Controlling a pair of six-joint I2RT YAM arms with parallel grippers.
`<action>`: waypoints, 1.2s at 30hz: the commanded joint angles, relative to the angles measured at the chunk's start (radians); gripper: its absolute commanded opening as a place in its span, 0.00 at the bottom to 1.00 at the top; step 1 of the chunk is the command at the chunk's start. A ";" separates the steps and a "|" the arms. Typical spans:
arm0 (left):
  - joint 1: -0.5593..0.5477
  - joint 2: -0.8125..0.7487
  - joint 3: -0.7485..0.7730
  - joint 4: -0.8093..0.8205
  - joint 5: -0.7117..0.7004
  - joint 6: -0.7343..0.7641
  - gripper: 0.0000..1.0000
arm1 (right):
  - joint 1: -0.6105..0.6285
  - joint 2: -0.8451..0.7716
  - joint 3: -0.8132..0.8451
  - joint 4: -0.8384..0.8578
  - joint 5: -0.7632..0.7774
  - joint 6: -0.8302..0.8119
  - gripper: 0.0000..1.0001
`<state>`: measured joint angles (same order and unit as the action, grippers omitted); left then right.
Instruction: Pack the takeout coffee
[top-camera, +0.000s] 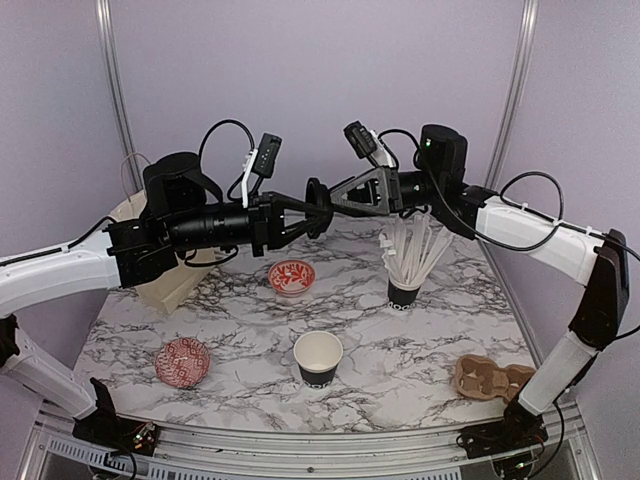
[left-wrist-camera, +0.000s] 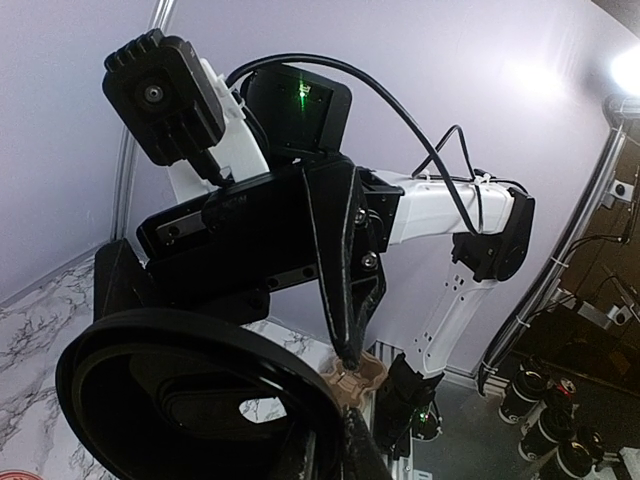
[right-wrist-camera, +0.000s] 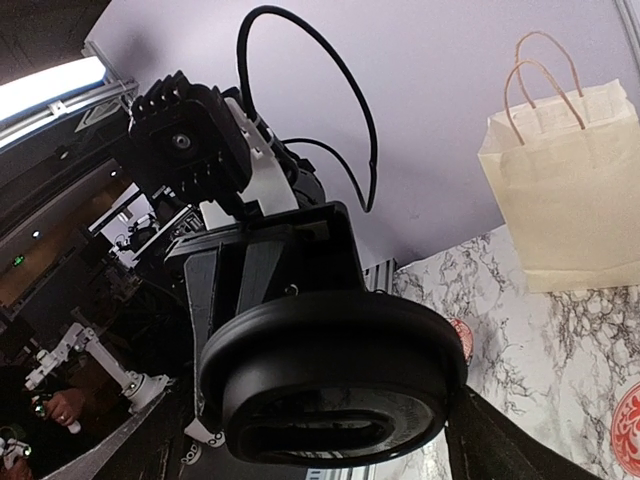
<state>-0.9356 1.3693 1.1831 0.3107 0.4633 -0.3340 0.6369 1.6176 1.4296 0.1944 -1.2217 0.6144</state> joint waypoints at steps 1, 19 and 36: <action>-0.009 0.006 0.043 0.044 0.013 0.001 0.08 | 0.010 -0.001 -0.015 0.096 -0.034 0.060 0.87; -0.020 0.027 0.056 0.044 0.021 0.002 0.09 | 0.015 -0.005 -0.055 0.171 -0.060 0.109 0.85; -0.021 0.034 0.049 0.027 -0.013 0.003 0.30 | 0.021 -0.008 -0.070 0.157 -0.067 0.074 0.71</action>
<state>-0.9516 1.3937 1.2129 0.3176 0.4759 -0.3355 0.6418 1.6176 1.3563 0.3576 -1.2697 0.7136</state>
